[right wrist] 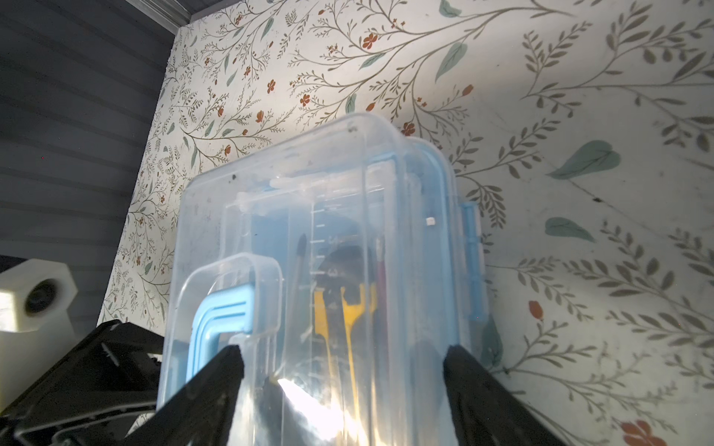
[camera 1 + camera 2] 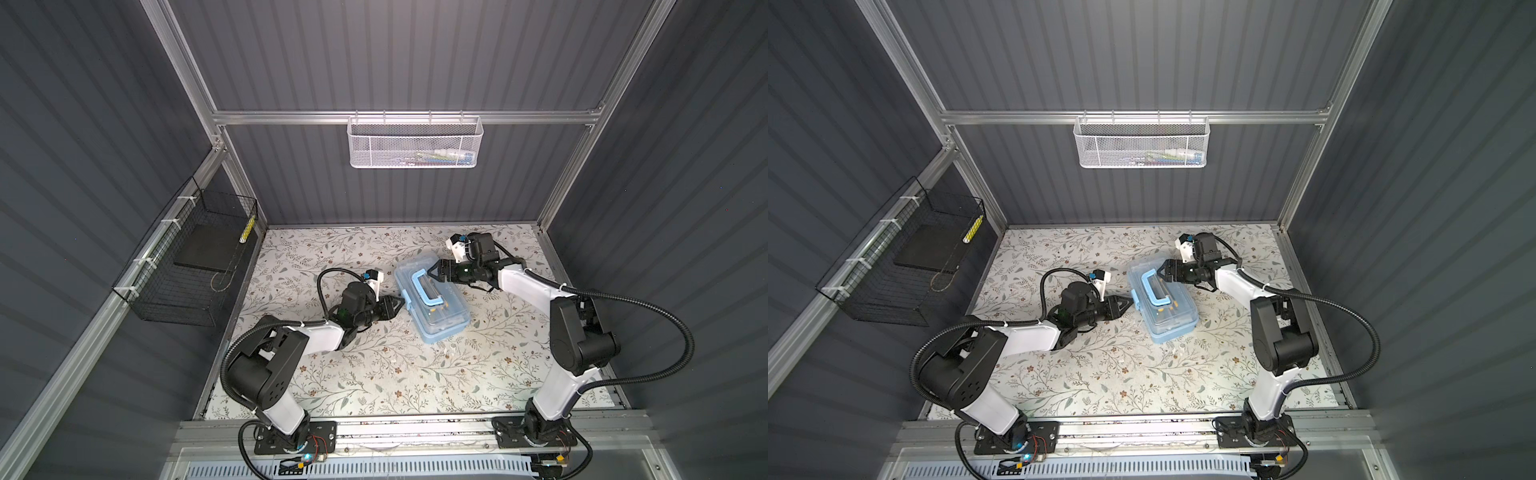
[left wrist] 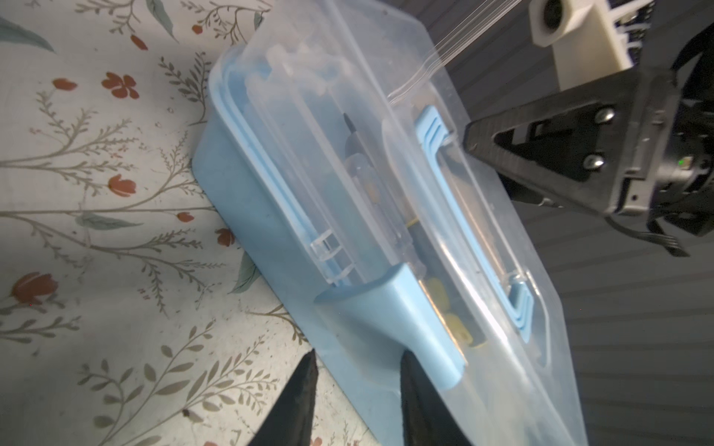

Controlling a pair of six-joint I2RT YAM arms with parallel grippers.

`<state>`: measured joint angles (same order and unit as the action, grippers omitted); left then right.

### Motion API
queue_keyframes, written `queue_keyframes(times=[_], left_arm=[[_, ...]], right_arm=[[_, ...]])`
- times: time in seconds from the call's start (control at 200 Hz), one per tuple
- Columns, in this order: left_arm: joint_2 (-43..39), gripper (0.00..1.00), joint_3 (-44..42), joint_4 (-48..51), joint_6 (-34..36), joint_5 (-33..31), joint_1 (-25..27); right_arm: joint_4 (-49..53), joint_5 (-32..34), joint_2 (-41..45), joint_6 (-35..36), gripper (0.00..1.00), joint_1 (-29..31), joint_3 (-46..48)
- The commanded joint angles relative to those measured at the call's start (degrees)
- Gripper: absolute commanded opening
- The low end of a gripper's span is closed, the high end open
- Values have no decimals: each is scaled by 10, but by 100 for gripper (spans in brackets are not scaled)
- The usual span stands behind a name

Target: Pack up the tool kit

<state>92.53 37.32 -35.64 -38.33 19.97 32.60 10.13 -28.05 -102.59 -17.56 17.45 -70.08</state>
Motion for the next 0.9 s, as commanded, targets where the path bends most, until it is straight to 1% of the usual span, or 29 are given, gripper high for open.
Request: queue_keyframes(times=[0.0,0.125,0.26,0.4,0.536,0.746,0.896], left_arm=[[-17,39,-9,5,9,-7,3],[-9,41,-16,-20,-3,-1,3],[7,41,-18,-34,-10,6,4],[21,35,-20,-60,-21,16,4],[17,32,-17,-51,-18,13,4],[17,29,-9,-41,-17,10,6],[30,29,-2,-60,-22,12,18]], right_arm=[[42,-15,-22,-1,83,10,12],[41,-16,-23,-2,83,10,12],[43,-15,-22,0,83,10,13],[44,-14,-23,0,82,10,13],[44,-14,-23,0,83,11,13],[44,-16,-26,-1,83,11,12],[44,-16,-26,-1,82,11,12]])
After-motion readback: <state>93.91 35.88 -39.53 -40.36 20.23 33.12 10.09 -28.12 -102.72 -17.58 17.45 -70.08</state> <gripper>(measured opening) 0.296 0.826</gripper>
